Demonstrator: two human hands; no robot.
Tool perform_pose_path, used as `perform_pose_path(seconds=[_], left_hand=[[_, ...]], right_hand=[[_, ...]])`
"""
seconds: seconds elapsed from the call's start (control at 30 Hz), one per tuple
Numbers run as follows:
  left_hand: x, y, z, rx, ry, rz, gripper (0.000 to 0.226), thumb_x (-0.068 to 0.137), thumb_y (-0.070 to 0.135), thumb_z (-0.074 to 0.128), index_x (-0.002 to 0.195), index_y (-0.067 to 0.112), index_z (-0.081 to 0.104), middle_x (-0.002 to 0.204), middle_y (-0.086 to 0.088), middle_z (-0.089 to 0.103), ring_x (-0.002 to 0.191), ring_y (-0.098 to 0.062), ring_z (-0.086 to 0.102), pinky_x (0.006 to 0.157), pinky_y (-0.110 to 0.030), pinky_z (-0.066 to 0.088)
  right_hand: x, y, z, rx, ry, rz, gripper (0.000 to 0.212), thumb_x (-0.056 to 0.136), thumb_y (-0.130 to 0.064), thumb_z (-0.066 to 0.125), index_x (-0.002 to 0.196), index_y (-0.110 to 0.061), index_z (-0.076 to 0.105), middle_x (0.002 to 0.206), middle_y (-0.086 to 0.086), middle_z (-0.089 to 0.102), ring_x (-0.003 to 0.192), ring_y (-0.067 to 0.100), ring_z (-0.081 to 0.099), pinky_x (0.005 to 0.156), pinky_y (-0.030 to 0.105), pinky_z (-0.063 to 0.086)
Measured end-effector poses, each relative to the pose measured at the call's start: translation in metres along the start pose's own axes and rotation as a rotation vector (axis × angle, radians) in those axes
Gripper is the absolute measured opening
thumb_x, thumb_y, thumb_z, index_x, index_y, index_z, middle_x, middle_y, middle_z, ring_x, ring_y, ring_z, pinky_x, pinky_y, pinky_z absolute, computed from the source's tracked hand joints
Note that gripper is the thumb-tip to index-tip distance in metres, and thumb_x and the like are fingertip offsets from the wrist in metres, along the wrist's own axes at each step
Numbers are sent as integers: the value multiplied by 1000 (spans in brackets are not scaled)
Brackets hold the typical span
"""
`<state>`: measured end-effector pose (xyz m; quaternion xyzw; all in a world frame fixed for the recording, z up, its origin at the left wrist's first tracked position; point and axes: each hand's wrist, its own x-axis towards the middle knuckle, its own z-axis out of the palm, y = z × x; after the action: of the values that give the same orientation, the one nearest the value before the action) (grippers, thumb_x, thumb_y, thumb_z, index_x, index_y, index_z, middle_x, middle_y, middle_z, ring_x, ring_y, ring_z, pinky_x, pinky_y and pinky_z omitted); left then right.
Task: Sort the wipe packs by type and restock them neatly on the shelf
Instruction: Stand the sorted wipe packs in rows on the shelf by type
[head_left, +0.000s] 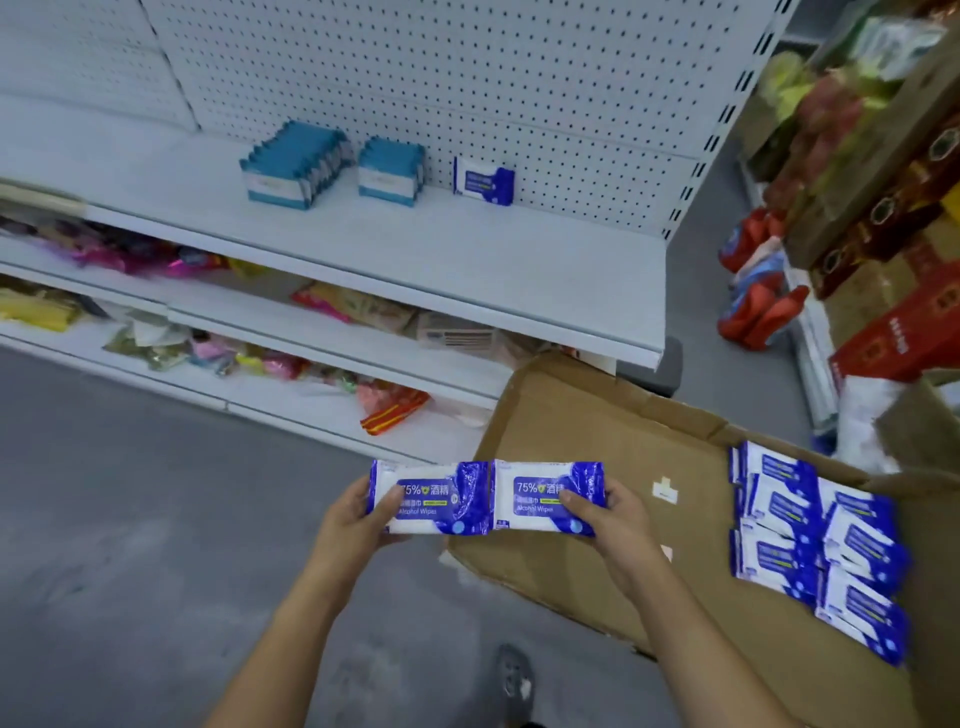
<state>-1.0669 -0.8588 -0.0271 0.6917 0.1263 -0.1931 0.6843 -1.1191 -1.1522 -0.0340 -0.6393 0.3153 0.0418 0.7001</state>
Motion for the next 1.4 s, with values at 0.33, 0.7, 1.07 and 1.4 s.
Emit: perform_pose_path(seconds=[0.33,0.7,1.07,1.4], left_hand=[[110,69,-82,18,36,-29,17,90,14,70,106,17,64,92,-2,78,84,-20,76,76,-35,60],[245,163,-131,51,-20,89,18,91,15,69,109,19,65,94,-2,78,89,-21,75,79,-45,61],[395,231,-145,124,-238,96,16,91,24,70,104,30,64,92,11,77,88,-12,74,68,-28,58],[450,255,-99,171,-360,52,21,89,23,71,109,28,63,96,11,77,90,-11,73,68,-25,57]], right_hand=[[87,-53,91,94,6,-10,27,85,-6,73,111,-8,66,101,13,76,96,34,72,90,48,56],[165,-146,186,71,141,-132,23,82,-10,78,103,-12,68,94,4,77,80,18,74,68,27,57],[242,-204,269,60,319,-129,20,84,-2,75,98,-14,65,96,10,74,80,19,73,63,24,57],[325,-269,247,13,410,-204,24,84,-1,75,96,-18,62,101,7,70,85,17,68,63,17,55]])
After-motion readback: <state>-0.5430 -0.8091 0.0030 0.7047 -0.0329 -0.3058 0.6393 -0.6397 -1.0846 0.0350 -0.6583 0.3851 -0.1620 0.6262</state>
